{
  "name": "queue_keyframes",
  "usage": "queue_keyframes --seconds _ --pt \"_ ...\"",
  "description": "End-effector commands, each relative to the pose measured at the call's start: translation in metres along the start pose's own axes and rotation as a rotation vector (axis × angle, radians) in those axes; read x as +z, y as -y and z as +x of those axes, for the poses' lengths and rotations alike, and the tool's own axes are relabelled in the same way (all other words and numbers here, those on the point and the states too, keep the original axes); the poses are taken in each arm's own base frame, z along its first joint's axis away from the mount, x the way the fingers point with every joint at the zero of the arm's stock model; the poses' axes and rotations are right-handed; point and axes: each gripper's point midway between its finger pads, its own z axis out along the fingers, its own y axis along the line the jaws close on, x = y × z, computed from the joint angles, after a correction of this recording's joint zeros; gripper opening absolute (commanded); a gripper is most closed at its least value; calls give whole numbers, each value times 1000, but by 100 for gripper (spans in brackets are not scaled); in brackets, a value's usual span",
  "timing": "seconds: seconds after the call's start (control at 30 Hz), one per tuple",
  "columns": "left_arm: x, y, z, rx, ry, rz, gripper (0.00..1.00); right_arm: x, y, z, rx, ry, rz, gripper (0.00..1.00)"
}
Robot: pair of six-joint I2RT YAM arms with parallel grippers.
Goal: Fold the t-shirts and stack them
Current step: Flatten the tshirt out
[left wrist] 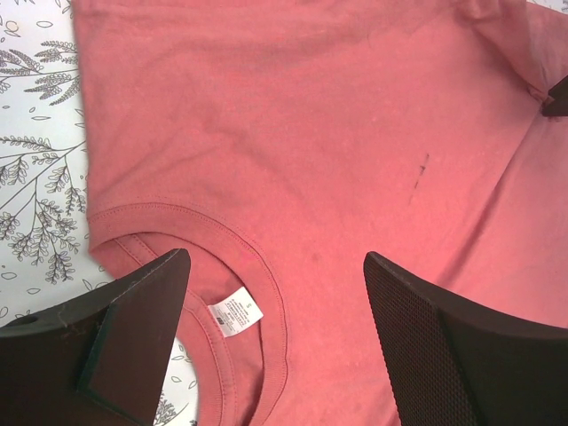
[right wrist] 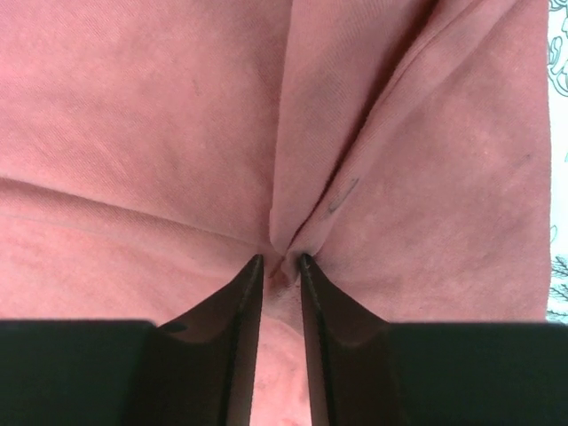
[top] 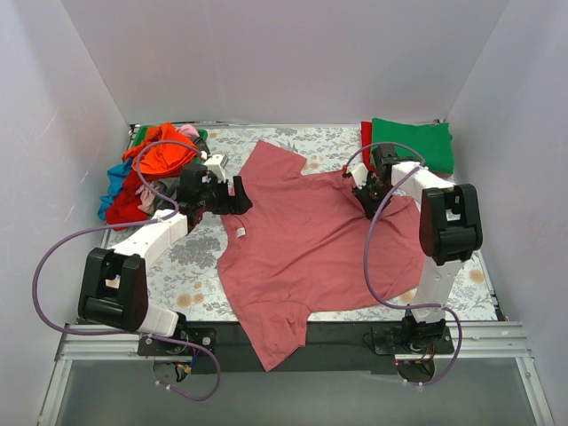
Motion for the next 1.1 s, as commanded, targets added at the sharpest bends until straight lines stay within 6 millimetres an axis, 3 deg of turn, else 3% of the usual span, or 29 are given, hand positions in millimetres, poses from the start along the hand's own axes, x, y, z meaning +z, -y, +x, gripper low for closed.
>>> queue_keyframes --seconds 0.0,0.17,0.7,0.9,0.93,0.97,1.03,1.07 --pt "-11 3 -9 26 43 2 78 -14 8 -6 -20 10 51 27" --pt "-11 4 -10 26 47 4 78 -21 11 -11 -27 27 66 3" --pt "-6 0 -19 24 60 -6 78 -69 21 -41 -80 142 159 1" --pt "22 -6 -49 -14 72 7 78 -82 37 -52 -77 165 210 1" --pt "26 -3 -67 -11 97 19 78 -85 39 -54 -75 171 218 1" --pt "43 -11 -60 -27 61 14 78 -90 42 -59 -78 184 229 1" --pt "57 -11 -81 -22 74 23 78 -95 45 -63 -76 199 240 1" --pt "76 -20 -76 -28 42 11 77 -99 48 -67 -78 210 246 1"
